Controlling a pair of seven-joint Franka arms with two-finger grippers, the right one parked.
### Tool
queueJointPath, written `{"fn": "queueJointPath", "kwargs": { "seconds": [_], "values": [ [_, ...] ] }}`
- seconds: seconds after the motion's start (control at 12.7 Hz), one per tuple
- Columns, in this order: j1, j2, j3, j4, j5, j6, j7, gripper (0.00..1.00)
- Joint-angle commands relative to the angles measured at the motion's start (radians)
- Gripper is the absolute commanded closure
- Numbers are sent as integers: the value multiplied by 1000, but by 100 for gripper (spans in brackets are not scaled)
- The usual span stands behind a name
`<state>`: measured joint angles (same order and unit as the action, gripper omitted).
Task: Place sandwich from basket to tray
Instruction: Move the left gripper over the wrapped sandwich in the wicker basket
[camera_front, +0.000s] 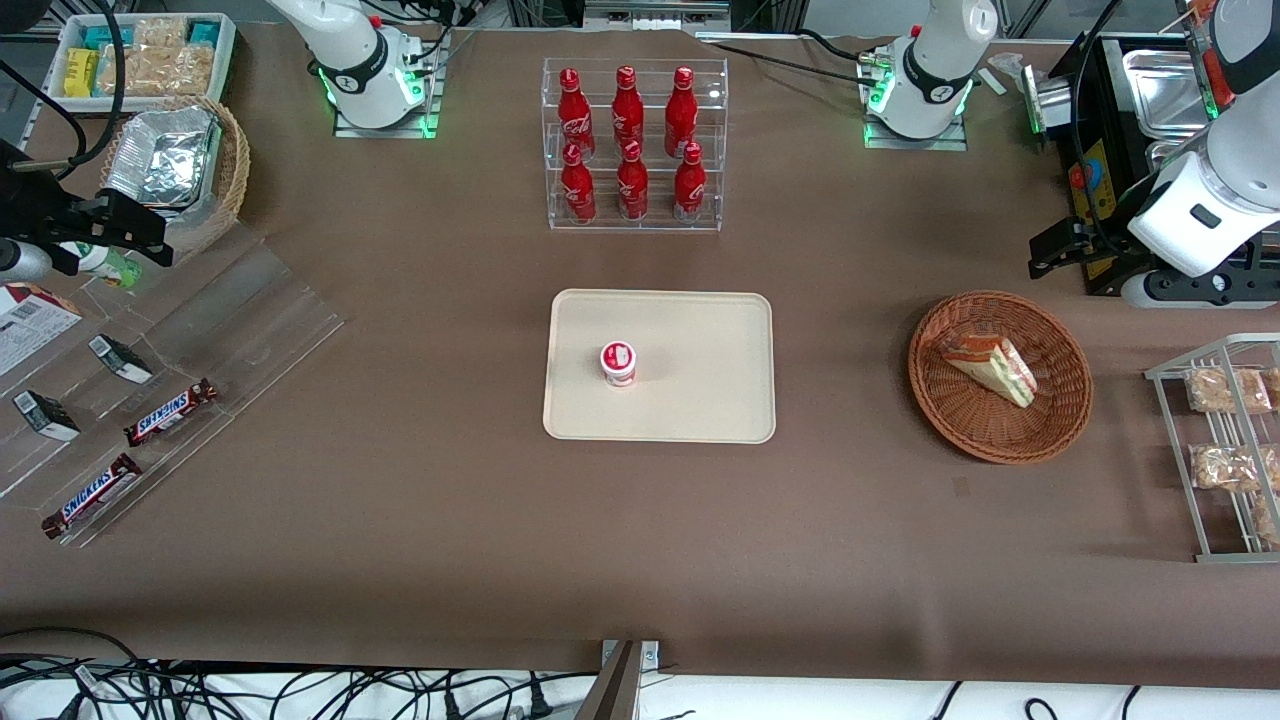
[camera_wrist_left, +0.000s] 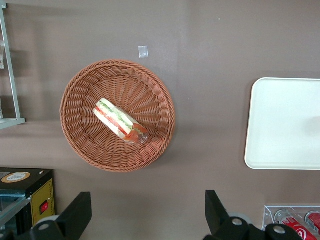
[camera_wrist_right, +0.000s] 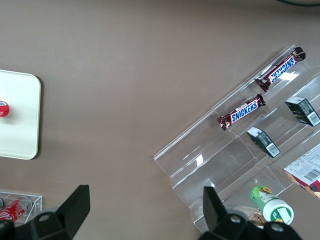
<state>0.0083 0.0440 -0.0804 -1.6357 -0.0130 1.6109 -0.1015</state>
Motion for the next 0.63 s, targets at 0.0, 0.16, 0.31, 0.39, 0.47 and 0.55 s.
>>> {"fn": "queueJointPath", "kwargs": {
  "seconds": [0.0,0.16,0.31,0.39,0.47,0.55],
  "values": [
    [-2,16,7,37,-24,-25,13,0],
    [4,17,7,40,-22,-23,9,0],
    [9,37,19,33,-18,-20,-21,0],
    [22,42,21,22,-18,-11,-56,0],
    [36,63,21,22,-15,-2,-101,0],
    [39,76,21,14,-10,18,-163,0]
  ]
}}
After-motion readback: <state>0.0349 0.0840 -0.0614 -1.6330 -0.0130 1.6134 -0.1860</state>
